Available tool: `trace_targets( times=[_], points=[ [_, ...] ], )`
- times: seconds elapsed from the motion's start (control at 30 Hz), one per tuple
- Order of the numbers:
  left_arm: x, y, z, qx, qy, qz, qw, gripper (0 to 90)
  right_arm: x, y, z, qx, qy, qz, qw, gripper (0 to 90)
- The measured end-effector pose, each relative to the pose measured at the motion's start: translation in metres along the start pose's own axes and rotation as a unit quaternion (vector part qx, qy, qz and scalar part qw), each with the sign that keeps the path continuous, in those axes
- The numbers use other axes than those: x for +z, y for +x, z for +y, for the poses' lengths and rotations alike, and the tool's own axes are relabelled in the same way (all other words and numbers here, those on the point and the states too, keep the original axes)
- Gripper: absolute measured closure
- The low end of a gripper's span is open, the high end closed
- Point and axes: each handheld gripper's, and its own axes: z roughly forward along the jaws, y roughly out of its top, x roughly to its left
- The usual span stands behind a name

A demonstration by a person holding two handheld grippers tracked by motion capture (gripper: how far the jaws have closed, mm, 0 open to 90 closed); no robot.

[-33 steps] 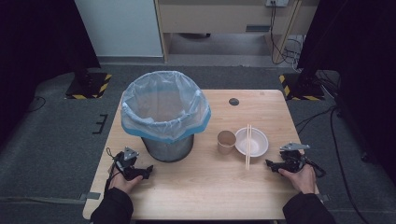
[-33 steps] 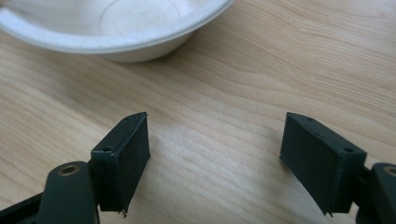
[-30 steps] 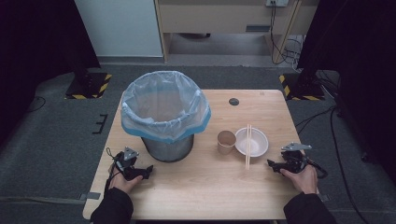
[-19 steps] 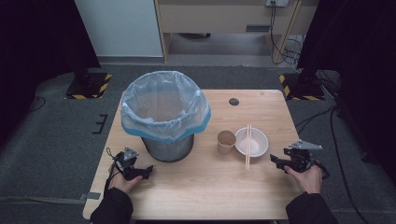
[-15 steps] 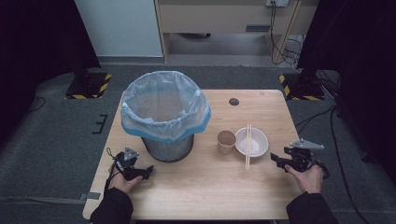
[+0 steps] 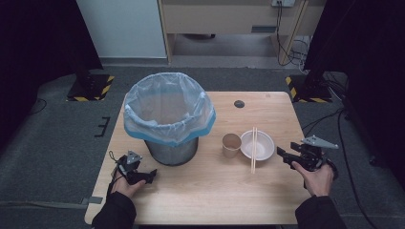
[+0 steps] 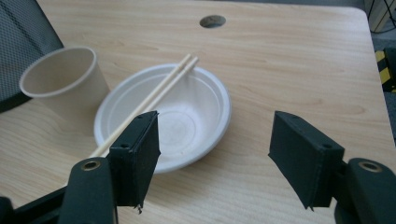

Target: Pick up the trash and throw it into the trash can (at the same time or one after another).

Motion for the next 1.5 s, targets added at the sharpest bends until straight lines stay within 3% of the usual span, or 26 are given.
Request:
trace_targets(
  times=[0.4, 0.57, 0.73, 0.87, 1.1, 1.5],
  points=[
    [0.000, -0.001, 0.000, -0.001, 0.000, 0.002, 1.0000, 0.0, -0.003, 0.018, 0.029, -0.007, -0.026, 0.007, 0.9996, 34.2],
    [0.000, -0.001, 0.000, -0.002, 0.000, 0.002, 1.0000, 0.0, 0.001, 0.028, 0.048, -0.019, -0.038, 0.006, 0.9991, 35.8],
    [0.000, -0.001, 0.000, -0.002, 0.001, 0.003, 1.0000, 0.0, 0.009, 0.035, 0.055, -0.022, -0.037, 0.001, 0.9991, 39.6],
    [0.000, -0.001, 0.000, -0.002, 0.000, 0.003, 1.0000, 0.0, 0.024, 0.039, 0.053, -0.024, -0.022, -0.004, 0.9995, 43.7],
    [0.000, -0.001, 0.000, -0.002, 0.001, 0.003, 1.0000, 0.0, 0.050, 0.040, 0.040, 0.000, -0.013, -0.006, 0.9999, 49.6],
    [0.000, -0.001, 0.000, -0.002, 0.001, 0.003, 1.0000, 0.0, 0.080, 0.041, 0.017, -0.003, 0.035, -0.009, 0.9993, 53.6]
  ],
)
